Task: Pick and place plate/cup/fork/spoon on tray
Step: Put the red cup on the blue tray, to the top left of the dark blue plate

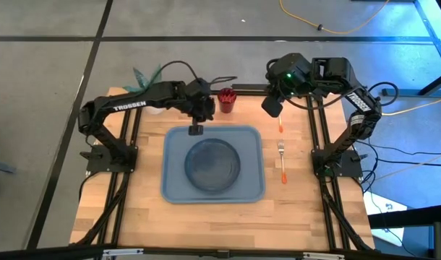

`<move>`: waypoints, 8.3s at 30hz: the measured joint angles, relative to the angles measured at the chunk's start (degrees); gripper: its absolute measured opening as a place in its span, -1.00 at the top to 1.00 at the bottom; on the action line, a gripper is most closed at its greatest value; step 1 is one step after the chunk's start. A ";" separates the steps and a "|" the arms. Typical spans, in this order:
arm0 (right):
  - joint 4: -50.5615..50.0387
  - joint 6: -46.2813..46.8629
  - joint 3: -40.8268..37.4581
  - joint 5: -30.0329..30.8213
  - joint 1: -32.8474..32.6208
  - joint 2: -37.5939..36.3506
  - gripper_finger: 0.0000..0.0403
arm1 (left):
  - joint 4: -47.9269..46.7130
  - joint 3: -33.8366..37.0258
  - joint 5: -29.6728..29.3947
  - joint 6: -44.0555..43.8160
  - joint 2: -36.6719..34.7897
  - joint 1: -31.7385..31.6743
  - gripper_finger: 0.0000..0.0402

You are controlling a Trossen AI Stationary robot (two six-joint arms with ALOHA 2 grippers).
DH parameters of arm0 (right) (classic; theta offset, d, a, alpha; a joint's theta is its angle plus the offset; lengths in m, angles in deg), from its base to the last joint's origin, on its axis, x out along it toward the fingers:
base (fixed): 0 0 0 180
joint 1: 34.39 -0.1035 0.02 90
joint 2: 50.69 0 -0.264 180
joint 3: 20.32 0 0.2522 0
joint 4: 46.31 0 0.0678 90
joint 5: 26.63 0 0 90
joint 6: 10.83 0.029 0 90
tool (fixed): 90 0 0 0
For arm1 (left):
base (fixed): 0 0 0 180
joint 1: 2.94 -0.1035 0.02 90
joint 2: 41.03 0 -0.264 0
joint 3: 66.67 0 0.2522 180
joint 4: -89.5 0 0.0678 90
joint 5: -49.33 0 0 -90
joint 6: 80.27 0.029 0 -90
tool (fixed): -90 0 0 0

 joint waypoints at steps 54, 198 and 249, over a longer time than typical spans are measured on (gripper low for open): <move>0.00 -0.12 0.00 -1.68 0.01 0.02 0.69 | 18.49 -1.97 -2.81 26.42 15.98 -8.50 0.85; -0.04 -0.19 0.00 -1.63 0.01 0.02 0.69 | 23.76 0.89 -3.73 31.03 19.17 -9.22 0.85; 0.00 1.52 0.00 -1.07 0.95 0.02 0.69 | 6.76 -9.89 -1.83 30.77 21.97 -8.24 0.98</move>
